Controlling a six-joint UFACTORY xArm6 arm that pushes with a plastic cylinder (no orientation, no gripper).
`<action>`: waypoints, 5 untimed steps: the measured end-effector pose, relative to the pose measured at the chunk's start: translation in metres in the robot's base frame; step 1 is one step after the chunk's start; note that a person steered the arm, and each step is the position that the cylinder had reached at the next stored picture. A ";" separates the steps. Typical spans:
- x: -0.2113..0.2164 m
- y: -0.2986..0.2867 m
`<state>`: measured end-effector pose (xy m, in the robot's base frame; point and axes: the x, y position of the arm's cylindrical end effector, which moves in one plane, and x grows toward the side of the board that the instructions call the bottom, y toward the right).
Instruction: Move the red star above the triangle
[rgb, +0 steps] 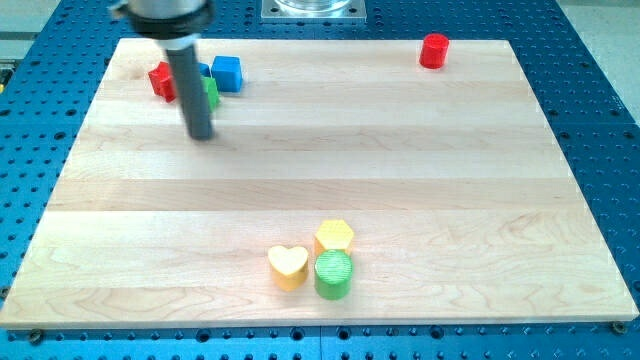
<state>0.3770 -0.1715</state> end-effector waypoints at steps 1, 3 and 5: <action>-0.019 -0.024; -0.063 -0.042; -0.063 -0.037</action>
<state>0.3138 -0.2081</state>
